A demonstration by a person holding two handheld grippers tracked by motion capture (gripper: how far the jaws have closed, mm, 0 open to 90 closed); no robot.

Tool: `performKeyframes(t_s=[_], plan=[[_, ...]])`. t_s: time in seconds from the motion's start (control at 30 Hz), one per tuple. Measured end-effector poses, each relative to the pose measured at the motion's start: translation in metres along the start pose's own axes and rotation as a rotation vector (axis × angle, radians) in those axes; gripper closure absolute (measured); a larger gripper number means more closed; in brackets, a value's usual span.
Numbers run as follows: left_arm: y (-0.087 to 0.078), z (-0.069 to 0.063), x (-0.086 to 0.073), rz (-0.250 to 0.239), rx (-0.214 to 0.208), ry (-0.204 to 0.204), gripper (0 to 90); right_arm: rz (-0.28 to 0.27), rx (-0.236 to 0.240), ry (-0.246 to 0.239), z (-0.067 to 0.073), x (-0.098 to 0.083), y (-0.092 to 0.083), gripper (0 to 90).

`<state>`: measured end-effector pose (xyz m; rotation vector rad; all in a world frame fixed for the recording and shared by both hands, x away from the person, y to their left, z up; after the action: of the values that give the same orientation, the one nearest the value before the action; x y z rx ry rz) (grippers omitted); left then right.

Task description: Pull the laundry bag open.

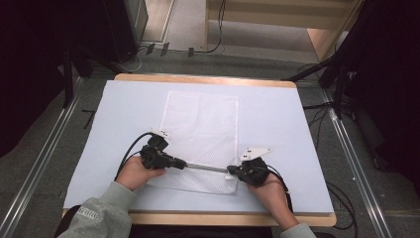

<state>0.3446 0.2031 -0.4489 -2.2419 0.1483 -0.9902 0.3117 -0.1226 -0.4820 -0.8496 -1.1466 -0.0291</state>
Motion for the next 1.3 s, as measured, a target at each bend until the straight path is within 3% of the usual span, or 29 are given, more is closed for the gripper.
performKeyframes(t_s=[0.23,0.4,0.47,0.53,0.8,0.83,0.9,1.0,1.03,1.07,1.1,1.13,1.17,1.3], plan=[[-0.041,0.024,-0.018,-0.01,0.043,-0.028,88.0,0.0,0.006,-0.002,-0.001,0.0,0.0,90.0],[-0.074,0.044,-0.038,-0.028,0.103,-0.066,88.1,0.001,0.009,-0.001,-0.001,0.0,0.0,90.0],[-0.08,0.049,-0.043,-0.03,0.111,-0.089,88.2,0.004,0.01,-0.001,-0.002,0.001,0.0,90.0],[-0.082,0.05,-0.046,-0.028,0.126,-0.083,88.2,0.006,0.011,-0.001,-0.002,0.001,0.0,90.0],[-0.085,0.045,-0.055,-0.05,0.107,-0.078,86.8,0.015,0.027,-0.002,-0.003,0.003,0.001,90.0],[-0.085,0.046,-0.056,-0.055,0.126,-0.073,78.4,0.031,0.04,0.005,-0.005,0.005,0.001,89.9],[-0.088,0.044,-0.055,-0.11,0.124,-0.061,70.7,0.04,0.062,0.036,-0.007,0.01,0.001,85.2],[-0.091,0.044,-0.054,-0.136,0.144,-0.049,66.8,0.01,0.065,0.033,-0.011,0.014,-0.003,82.3],[-0.093,0.045,-0.054,-0.148,0.164,-0.047,64.3,-0.005,0.057,0.035,-0.012,0.016,-0.006,79.5],[-0.095,0.047,-0.053,-0.162,0.212,-0.04,59.9,-0.02,0.036,0.04,-0.017,0.018,-0.011,75.1],[-0.095,0.047,-0.053,-0.162,0.212,-0.04,57.1,-0.02,0.036,0.04,-0.017,0.018,-0.011,75.1],[-0.097,0.049,-0.053,-0.171,0.253,-0.036,53.8,-0.033,0.01,0.045,-0.025,0.018,-0.016,69.9],[-0.097,0.049,-0.053,-0.171,0.253,-0.036,52.8,-0.033,0.01,0.045,-0.025,0.018,-0.016,69.9],[-0.1,0.053,-0.055,-0.188,0.309,-0.022,43.9,-0.048,-0.036,0.071,-0.044,0.014,-0.027,54.5]])
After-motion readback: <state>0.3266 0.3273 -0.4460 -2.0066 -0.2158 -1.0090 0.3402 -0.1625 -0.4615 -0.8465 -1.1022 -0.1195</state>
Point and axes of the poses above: each handheld gripper's, and its own axes: y roughly forward along the jaws, x roughly out of its top, z roughly to its left, the point moved 1 cm from there along y, roughly forward along the jaws, and after that the axes turned 9 degrees about -z, right-handed, at the moved point
